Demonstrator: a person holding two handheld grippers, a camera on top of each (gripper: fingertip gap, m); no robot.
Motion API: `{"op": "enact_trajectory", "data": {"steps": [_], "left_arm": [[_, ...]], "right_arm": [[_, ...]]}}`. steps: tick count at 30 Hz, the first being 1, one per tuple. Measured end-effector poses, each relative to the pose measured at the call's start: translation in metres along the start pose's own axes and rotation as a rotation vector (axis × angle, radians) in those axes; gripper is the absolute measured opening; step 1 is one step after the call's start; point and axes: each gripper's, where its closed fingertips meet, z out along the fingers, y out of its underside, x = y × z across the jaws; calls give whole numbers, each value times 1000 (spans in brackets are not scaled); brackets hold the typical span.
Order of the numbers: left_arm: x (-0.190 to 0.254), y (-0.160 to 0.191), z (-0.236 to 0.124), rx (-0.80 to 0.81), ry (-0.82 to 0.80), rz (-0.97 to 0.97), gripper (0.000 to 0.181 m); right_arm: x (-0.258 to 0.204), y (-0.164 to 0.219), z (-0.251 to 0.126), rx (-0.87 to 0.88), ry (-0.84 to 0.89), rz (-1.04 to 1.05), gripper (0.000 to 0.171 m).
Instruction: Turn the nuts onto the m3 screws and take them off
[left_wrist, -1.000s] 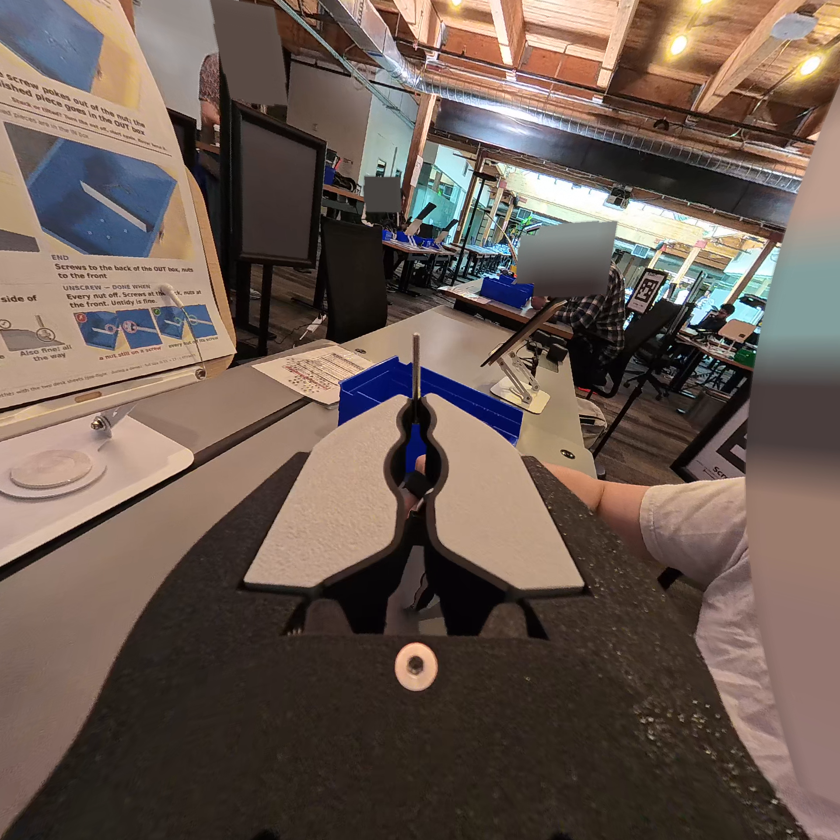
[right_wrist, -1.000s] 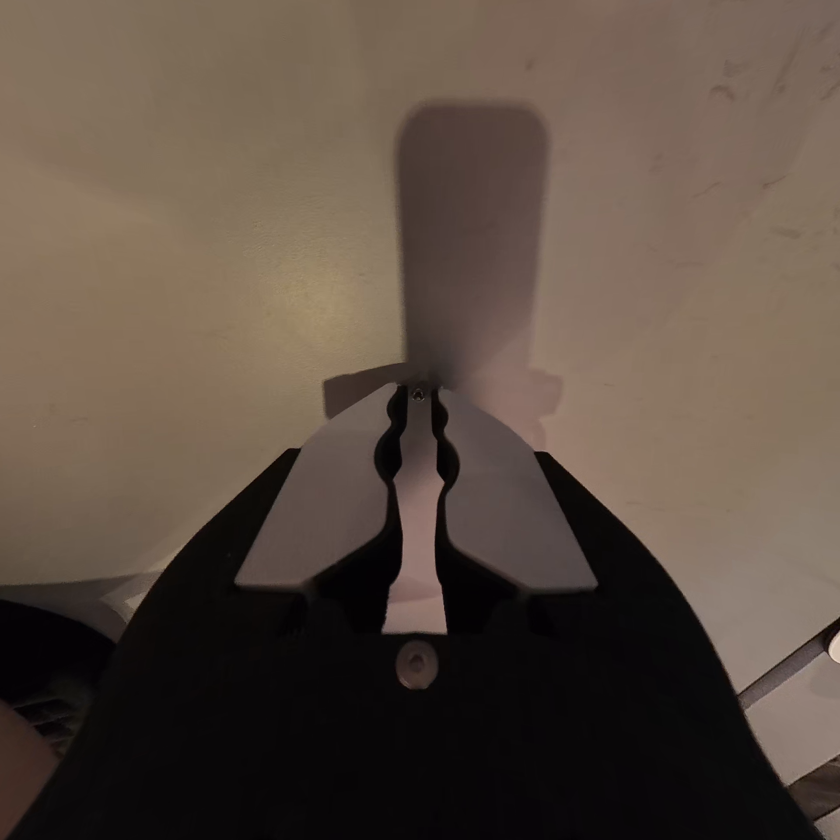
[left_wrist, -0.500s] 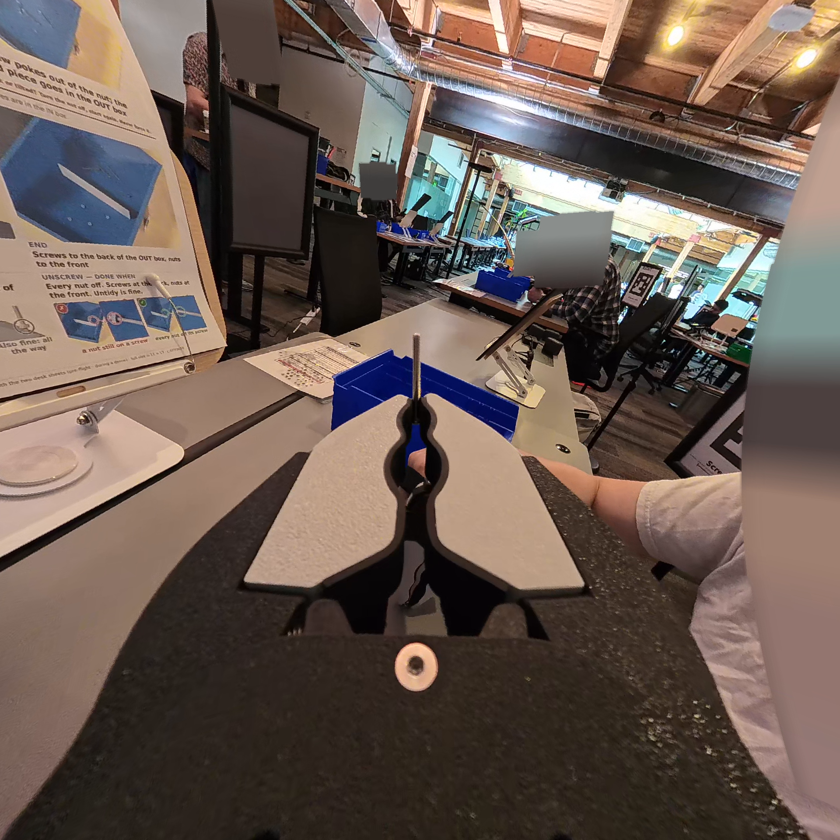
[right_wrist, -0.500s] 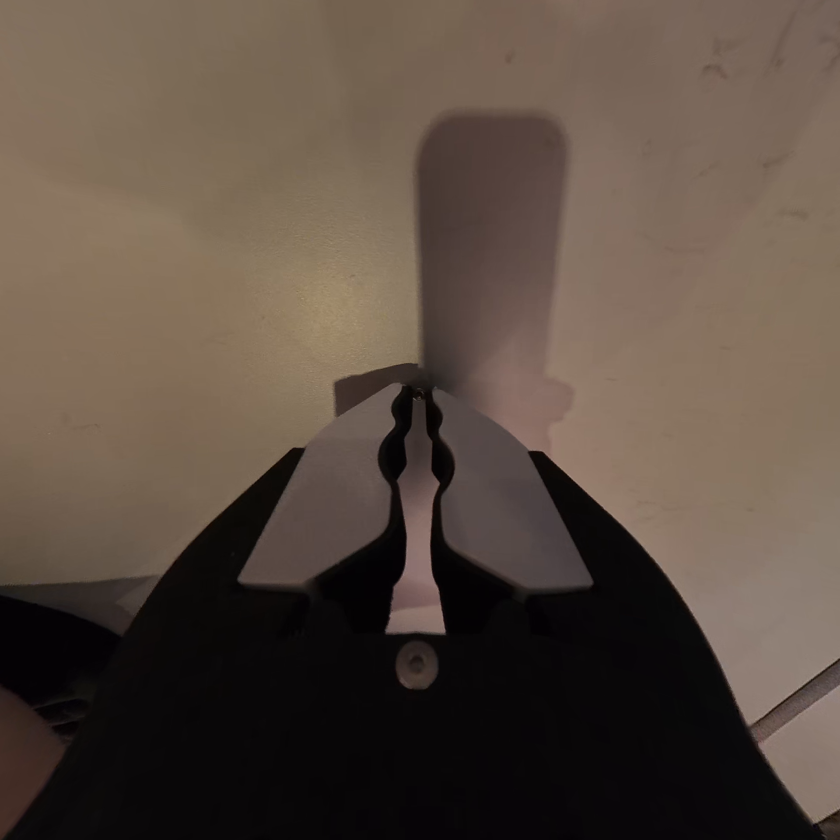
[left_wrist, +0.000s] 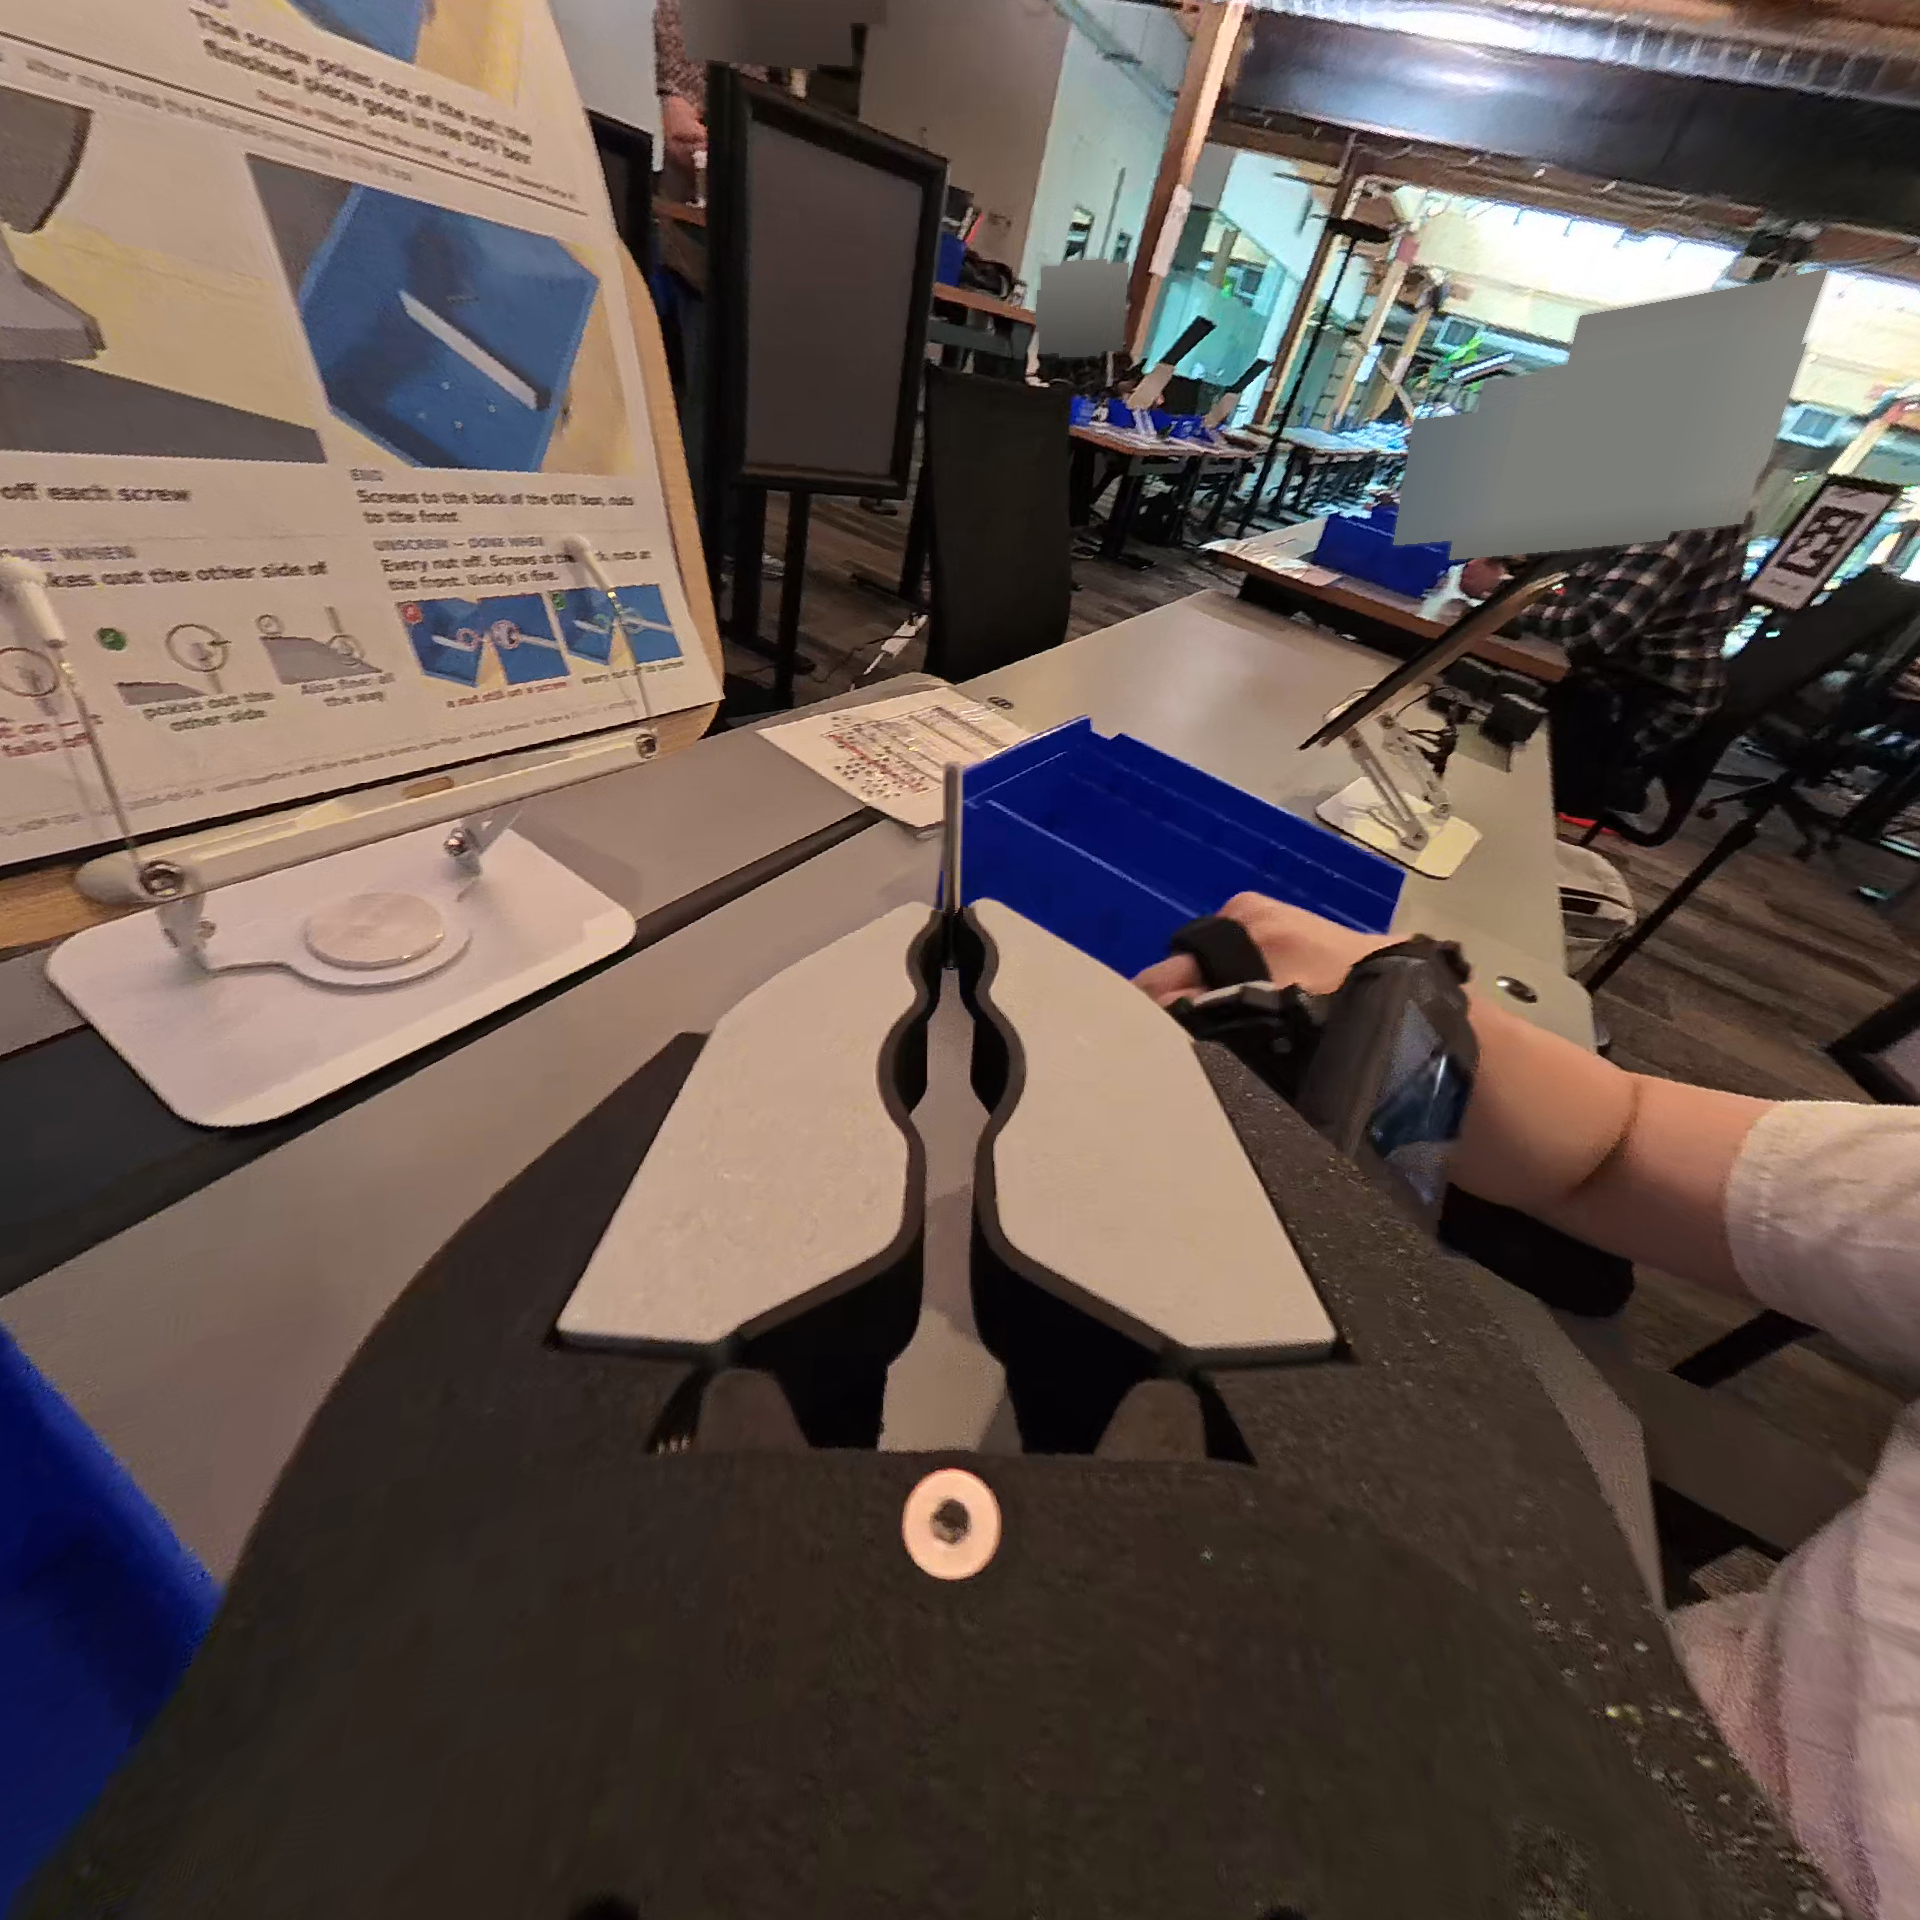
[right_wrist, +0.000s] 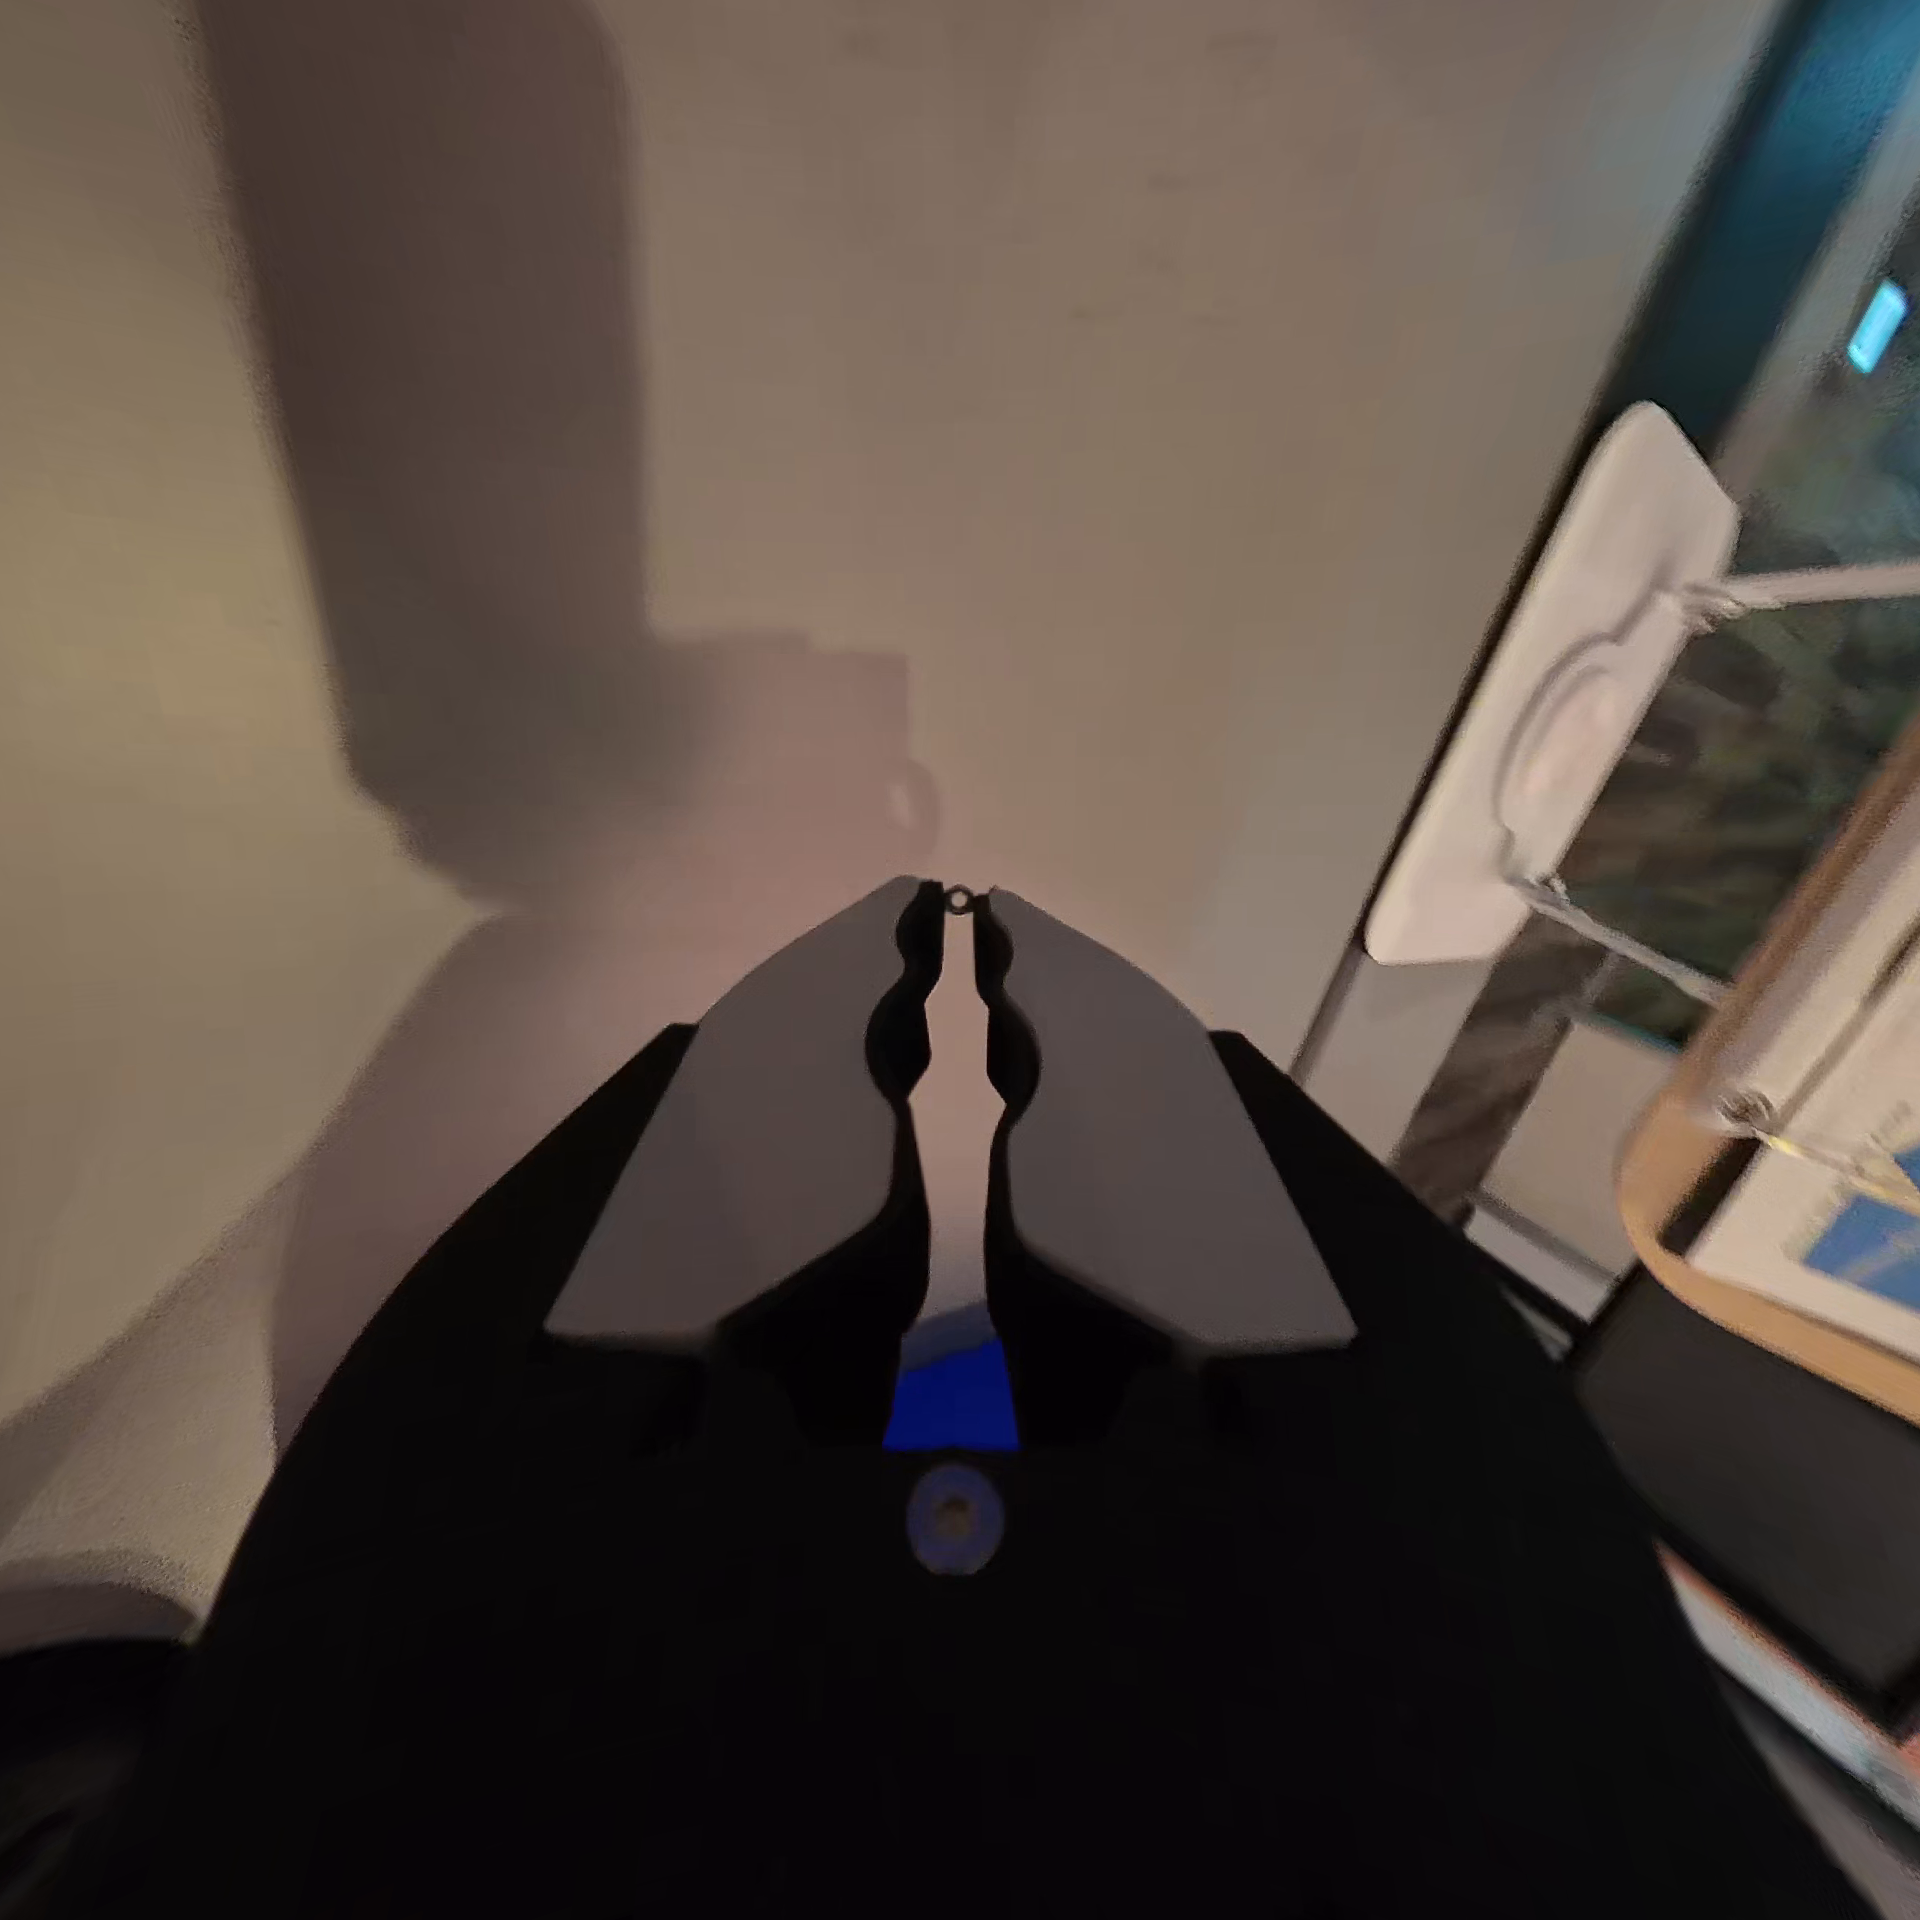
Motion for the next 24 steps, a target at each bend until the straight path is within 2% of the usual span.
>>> {"op": "enact_trajectory", "data": {"steps": [7, 14, 20, 24], "left_arm": [[-36, 18, 0, -116, -263, 87, 2], [-41, 37, 15, -200, -308, 139, 2], [-64, 56, 17, -318, -477, 249, 2], [-62, 59, 20, -340, -492, 290, 2]], "right_arm": [[22, 1, -19, -1, 119, 103, 6], [30, 5, -31, 20, 153, 116, 6], [56, 23, -74, 134, 213, 243, 5], [69, 30, -108, 249, 250, 326, 5]]}}
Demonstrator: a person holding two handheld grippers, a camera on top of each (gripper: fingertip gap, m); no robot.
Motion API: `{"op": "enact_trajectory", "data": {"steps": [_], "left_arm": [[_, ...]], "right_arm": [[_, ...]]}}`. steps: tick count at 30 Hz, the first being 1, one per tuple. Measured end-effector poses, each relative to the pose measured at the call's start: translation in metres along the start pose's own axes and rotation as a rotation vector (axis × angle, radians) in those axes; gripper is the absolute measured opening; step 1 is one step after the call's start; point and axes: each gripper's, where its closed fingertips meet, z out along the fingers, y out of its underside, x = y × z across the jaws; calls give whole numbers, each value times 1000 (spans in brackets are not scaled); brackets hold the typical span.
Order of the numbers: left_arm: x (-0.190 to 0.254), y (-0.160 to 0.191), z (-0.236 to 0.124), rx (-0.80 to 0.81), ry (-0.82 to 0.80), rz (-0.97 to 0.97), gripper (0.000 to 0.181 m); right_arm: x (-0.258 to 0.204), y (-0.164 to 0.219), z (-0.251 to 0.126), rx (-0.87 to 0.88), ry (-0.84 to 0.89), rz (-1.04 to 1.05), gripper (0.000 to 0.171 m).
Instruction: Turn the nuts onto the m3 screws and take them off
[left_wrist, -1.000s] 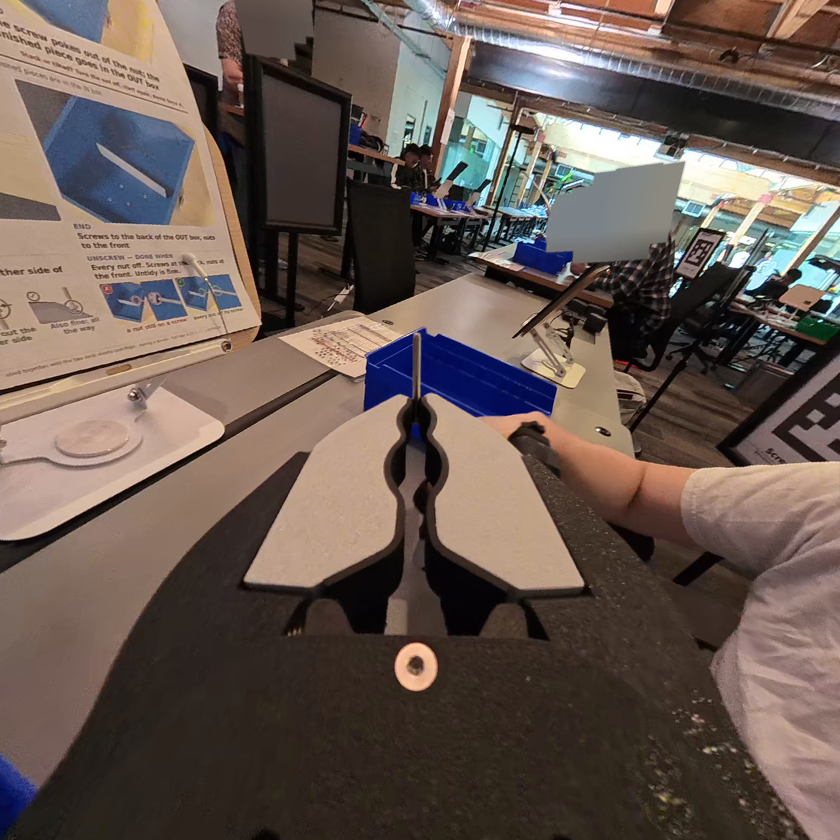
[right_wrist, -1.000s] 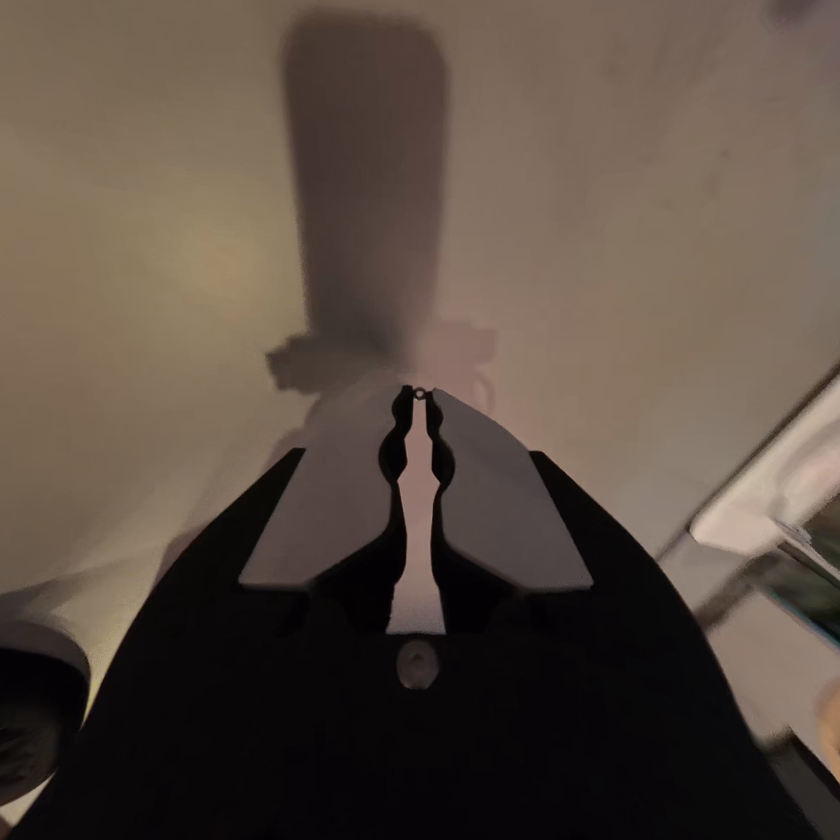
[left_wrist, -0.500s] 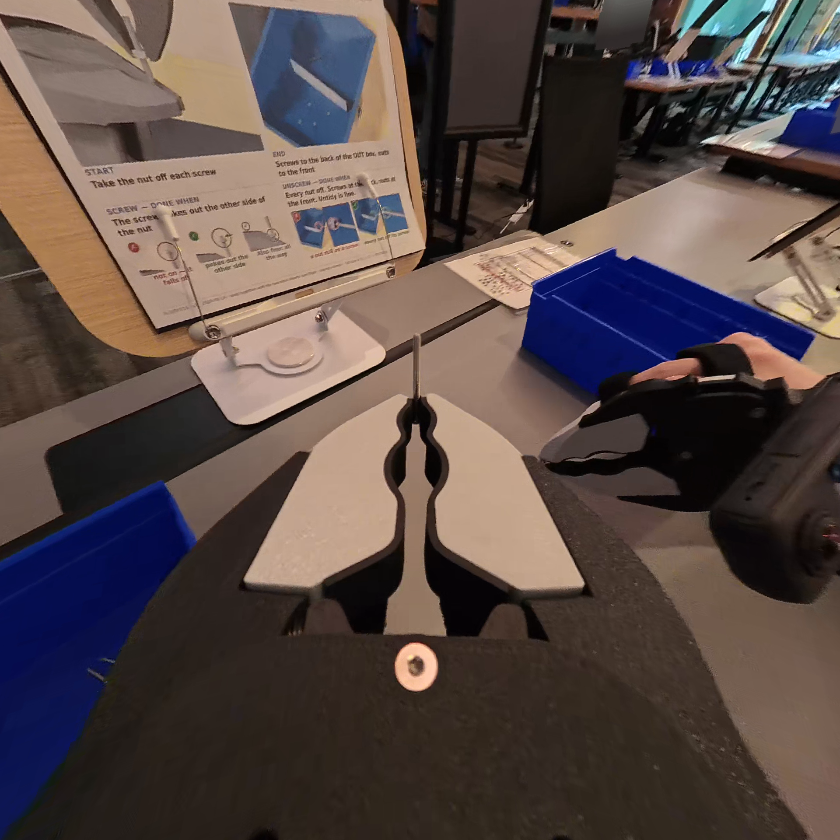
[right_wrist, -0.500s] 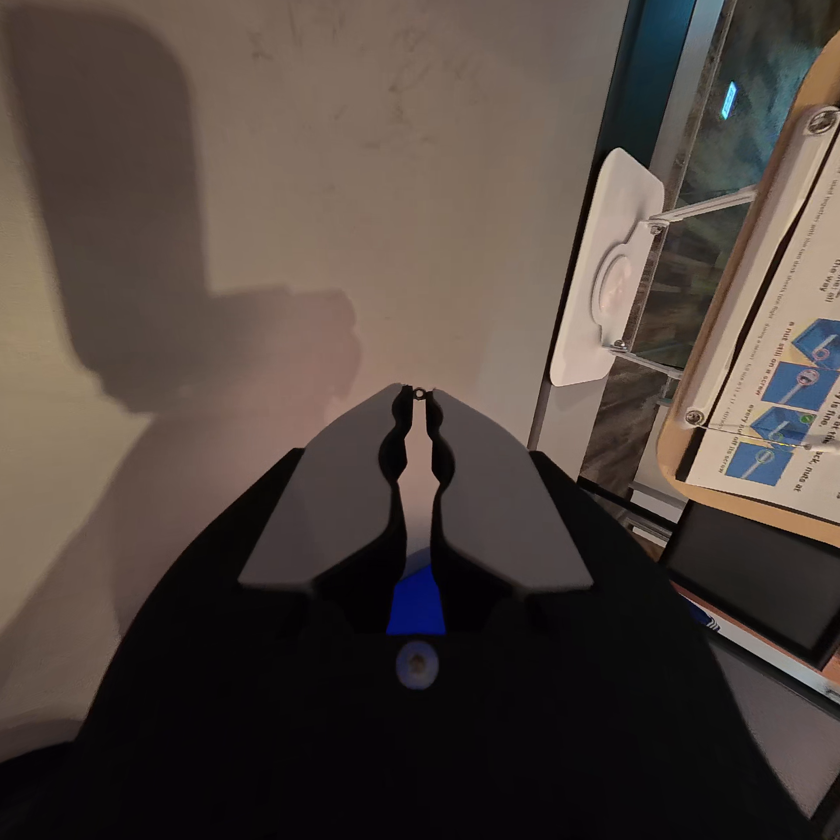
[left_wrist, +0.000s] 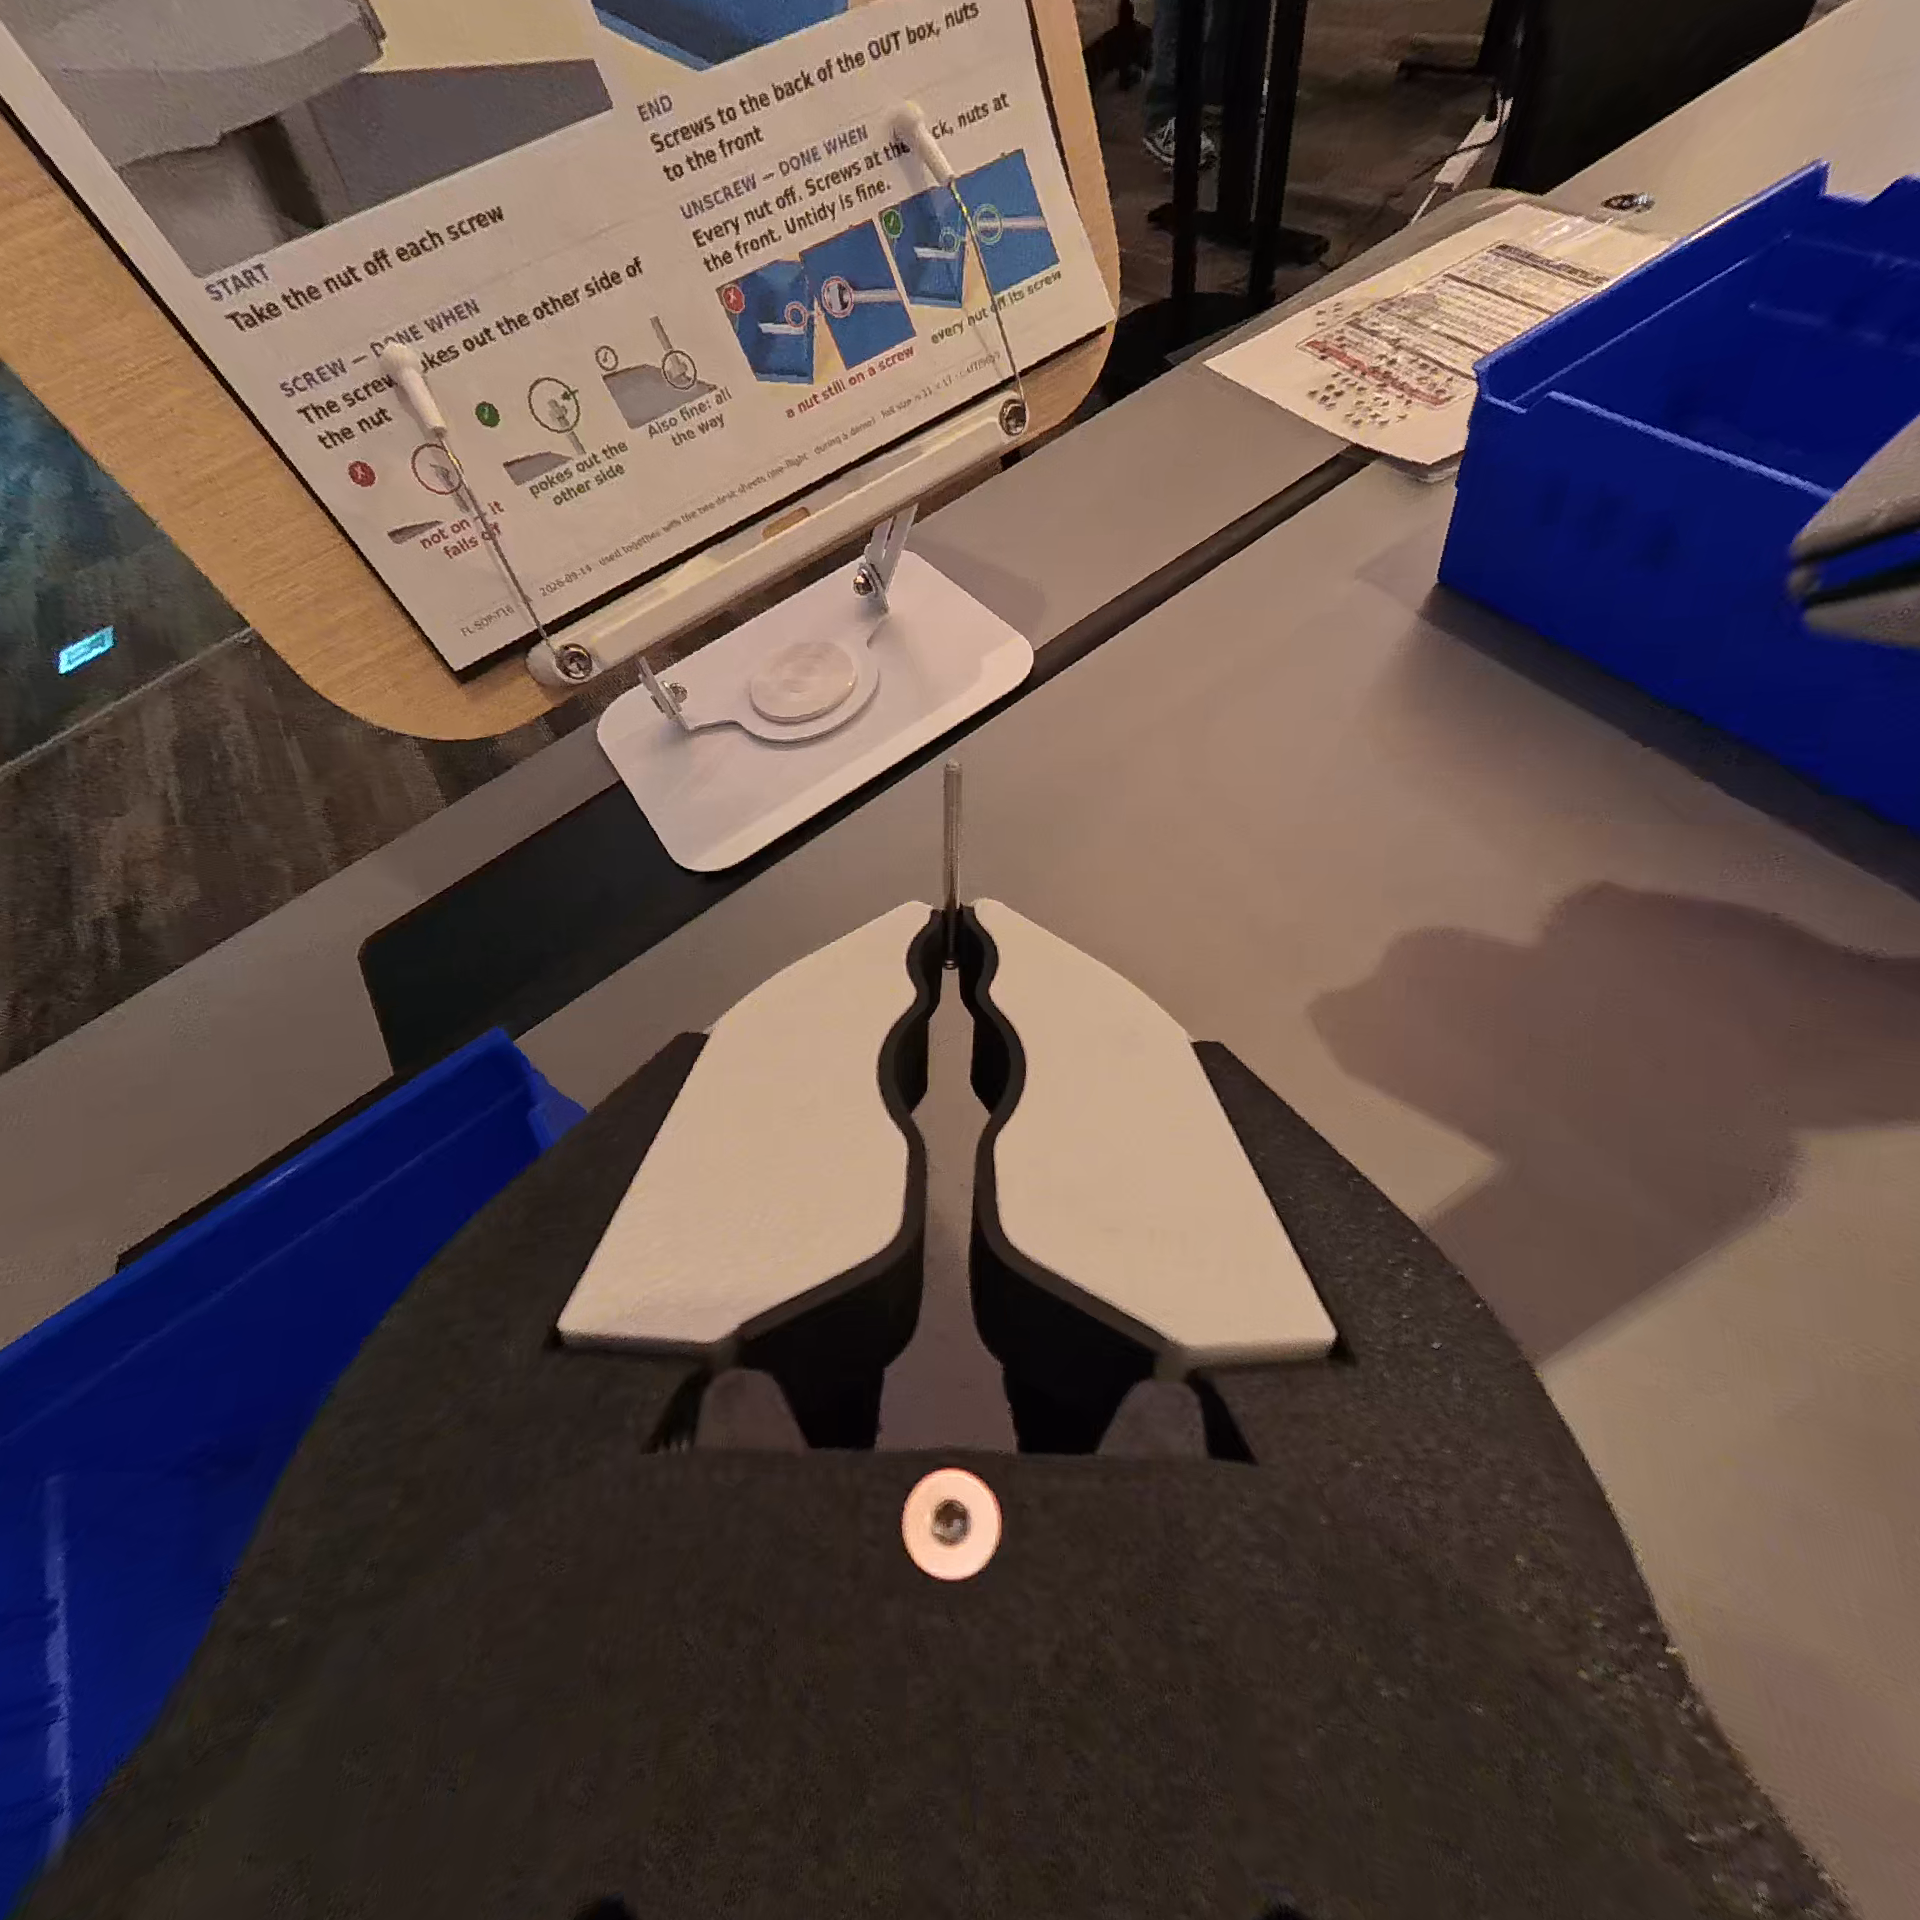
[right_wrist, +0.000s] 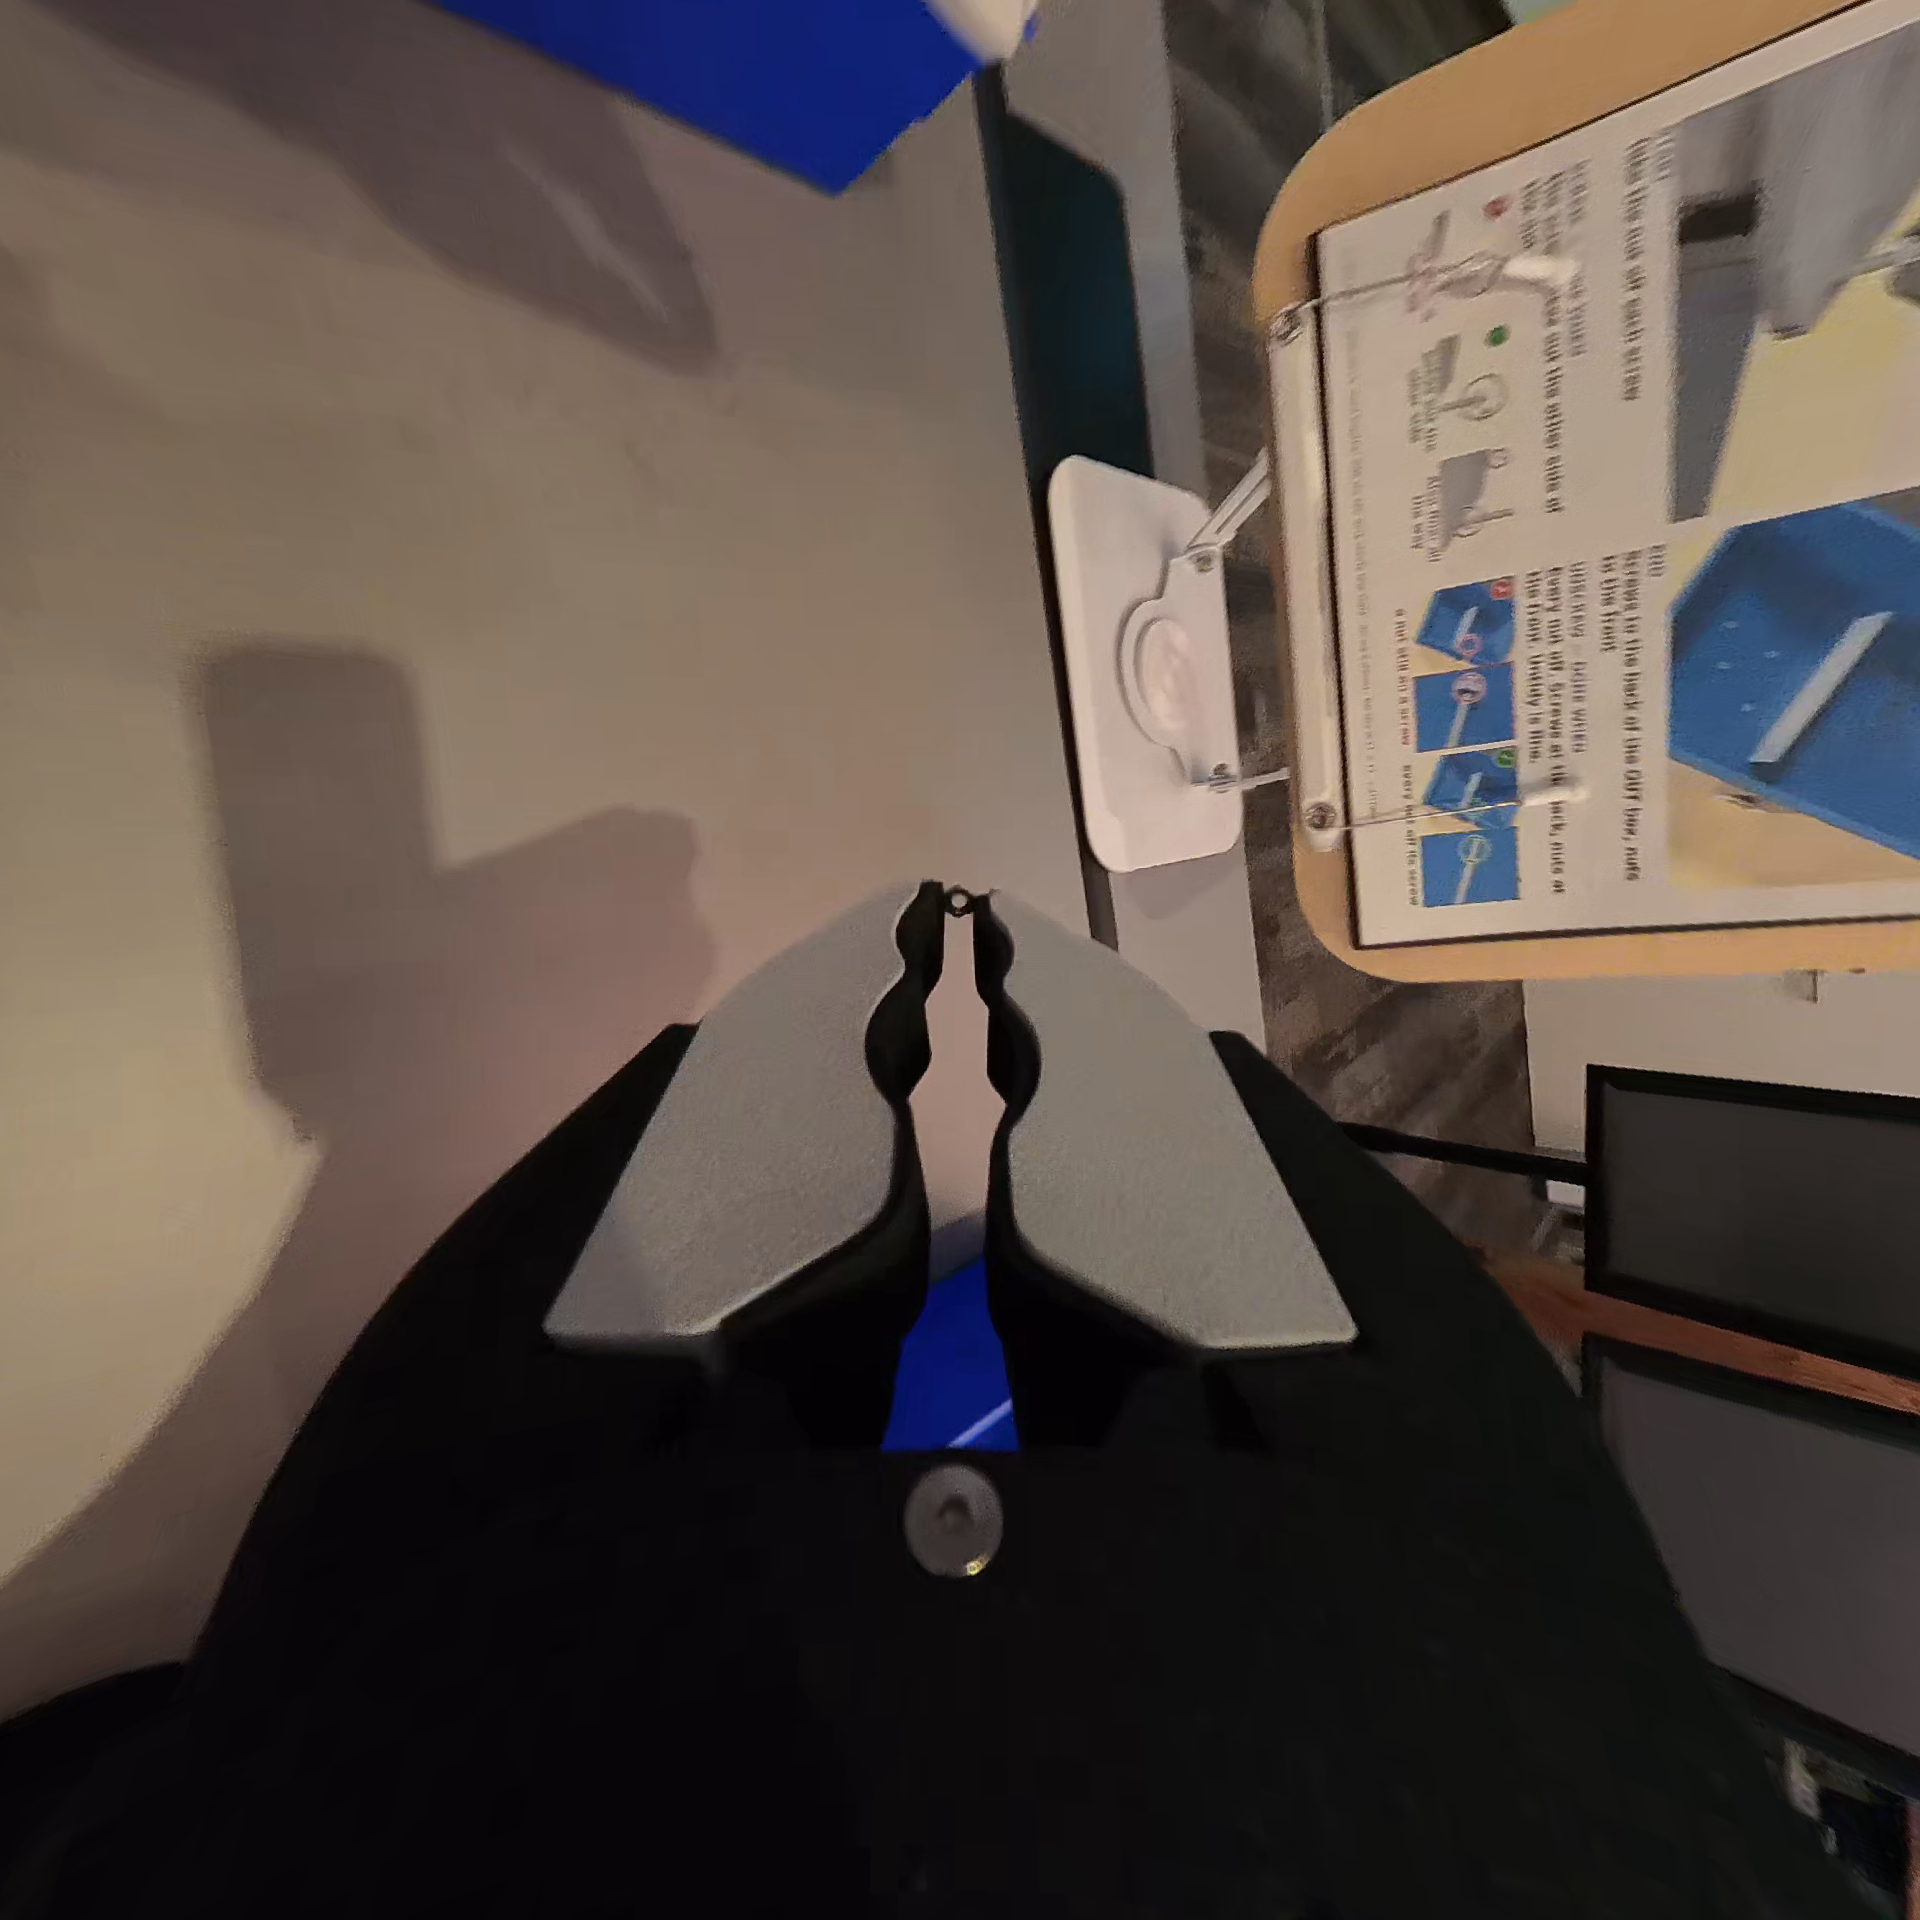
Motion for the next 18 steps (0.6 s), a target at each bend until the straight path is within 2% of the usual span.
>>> {"op": "enact_trajectory", "data": {"steps": [5, 9, 13, 18], "left_arm": [[10, -2, 1, 1, 22, 43, 2], [35, -5, 0, 12, 160, 37, 2], [31, 0, 2, -33, 44, 169, 2], [32, 2, 5, -59, -35, 237, 2]], "right_arm": [[11, -31, -29, 167, -17, 49, 5], [16, -59, -40, 328, -111, 112, 5], [10, -66, -41, 475, -201, 166, 5], [6, -56, -26, 454, -220, 160, 5]]}}
